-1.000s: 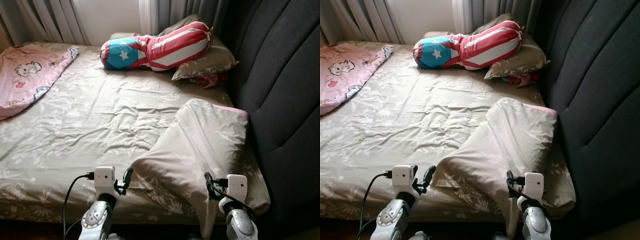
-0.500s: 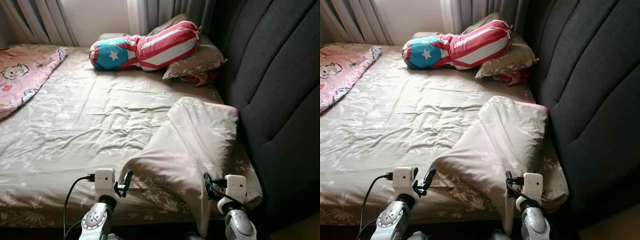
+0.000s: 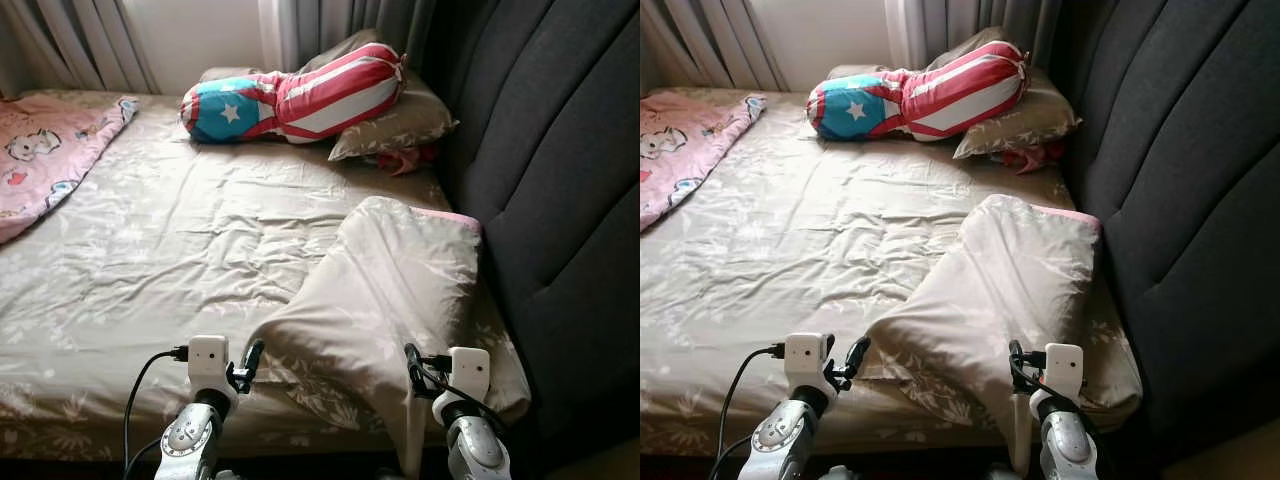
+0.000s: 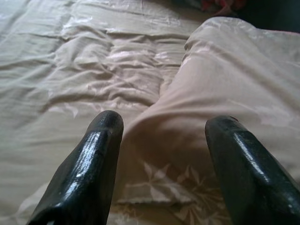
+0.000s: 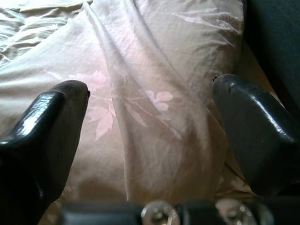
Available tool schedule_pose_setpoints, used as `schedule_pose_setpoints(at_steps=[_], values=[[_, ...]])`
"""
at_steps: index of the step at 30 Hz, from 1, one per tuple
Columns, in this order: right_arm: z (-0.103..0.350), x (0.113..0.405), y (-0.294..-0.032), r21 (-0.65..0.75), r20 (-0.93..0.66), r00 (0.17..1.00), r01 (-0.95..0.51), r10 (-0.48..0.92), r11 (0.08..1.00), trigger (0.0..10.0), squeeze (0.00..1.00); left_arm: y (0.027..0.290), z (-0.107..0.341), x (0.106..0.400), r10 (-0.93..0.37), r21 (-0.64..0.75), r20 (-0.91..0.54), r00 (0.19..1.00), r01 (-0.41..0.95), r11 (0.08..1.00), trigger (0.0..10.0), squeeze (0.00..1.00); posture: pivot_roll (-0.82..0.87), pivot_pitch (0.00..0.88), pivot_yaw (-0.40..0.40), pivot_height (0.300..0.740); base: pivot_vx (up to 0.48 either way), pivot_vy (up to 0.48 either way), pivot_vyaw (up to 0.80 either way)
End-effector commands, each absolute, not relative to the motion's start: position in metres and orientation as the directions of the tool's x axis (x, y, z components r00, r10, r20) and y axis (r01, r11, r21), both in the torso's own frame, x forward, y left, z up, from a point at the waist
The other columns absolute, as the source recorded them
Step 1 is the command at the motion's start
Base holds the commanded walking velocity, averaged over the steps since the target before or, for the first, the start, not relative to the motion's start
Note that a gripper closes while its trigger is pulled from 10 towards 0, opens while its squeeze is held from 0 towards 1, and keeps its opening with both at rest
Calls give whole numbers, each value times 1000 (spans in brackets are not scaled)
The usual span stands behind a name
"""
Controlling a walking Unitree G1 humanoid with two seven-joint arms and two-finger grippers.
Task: Clean up the room
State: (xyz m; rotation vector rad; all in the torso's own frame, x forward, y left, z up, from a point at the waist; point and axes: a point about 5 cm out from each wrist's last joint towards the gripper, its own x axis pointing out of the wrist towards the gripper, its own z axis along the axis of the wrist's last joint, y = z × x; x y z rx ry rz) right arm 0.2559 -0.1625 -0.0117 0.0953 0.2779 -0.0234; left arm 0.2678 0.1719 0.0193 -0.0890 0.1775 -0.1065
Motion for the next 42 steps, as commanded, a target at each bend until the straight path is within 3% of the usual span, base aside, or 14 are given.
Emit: schedule_pose_setpoints(at_steps=[1,42], values=[[-12,256,-166,97,-282,959,52,-23,994,10000,0,170,15,267,-124,-93,-191,974,108,990,10000,0,-28,51,-59,665,311,0,0],[-16,254,-167,103,-302,952,94,-59,990,10000,0,168,15,266,-123,-87,-195,973,108,990,10000,0,-25,74,-54,665,358,0,0]])
